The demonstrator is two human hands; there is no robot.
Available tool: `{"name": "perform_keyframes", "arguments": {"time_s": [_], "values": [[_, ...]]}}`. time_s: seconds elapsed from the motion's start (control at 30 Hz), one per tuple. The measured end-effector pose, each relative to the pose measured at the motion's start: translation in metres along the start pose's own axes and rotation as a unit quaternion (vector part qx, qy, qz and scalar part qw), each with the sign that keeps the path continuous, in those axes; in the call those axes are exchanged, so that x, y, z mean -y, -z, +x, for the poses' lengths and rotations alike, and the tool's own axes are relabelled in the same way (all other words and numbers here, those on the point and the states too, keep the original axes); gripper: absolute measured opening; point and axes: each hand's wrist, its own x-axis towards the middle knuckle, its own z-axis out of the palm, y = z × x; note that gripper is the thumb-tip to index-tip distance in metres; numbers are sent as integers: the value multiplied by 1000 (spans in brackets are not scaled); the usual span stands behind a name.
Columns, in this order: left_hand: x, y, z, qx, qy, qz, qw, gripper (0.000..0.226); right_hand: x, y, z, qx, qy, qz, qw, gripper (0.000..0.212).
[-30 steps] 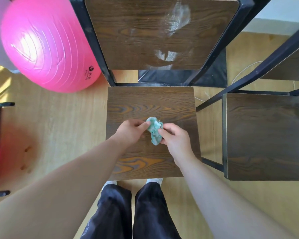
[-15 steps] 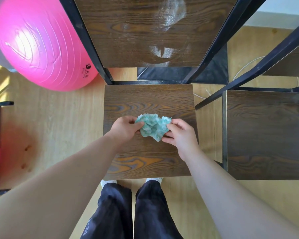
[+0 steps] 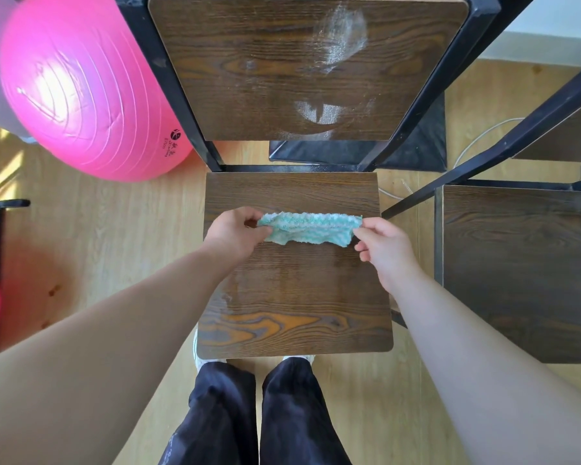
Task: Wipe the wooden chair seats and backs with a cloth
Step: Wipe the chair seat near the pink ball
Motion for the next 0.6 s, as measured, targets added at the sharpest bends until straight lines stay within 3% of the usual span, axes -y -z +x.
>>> {"name": "perform_keyframes", "arguments": {"time_s": [0.1, 0.2, 0.3, 0.4, 0.5, 0.6], "values": [[-2, -2, -2, -10, -85, 85, 993, 8, 0, 5, 3, 9, -1, 28, 1000, 17], [10, -12, -2, -4, -191, 196, 962, 15, -9, 8, 0, 38, 0, 79, 996, 16], [30, -28, -6, 50, -219, 315, 922, 25, -33, 12, -4, 33, 40, -79, 995, 20], [49, -44, -14, 83, -226, 382, 892, 29, -61, 17, -12, 57, 115, -258, 958, 18], [66, -55, -21, 94, -221, 405, 883, 30, -84, 18, -20, 76, 151, -331, 928, 17], [76, -59, -25, 92, -213, 411, 882, 32, -94, 14, -26, 67, 128, -342, 929, 20]]}}
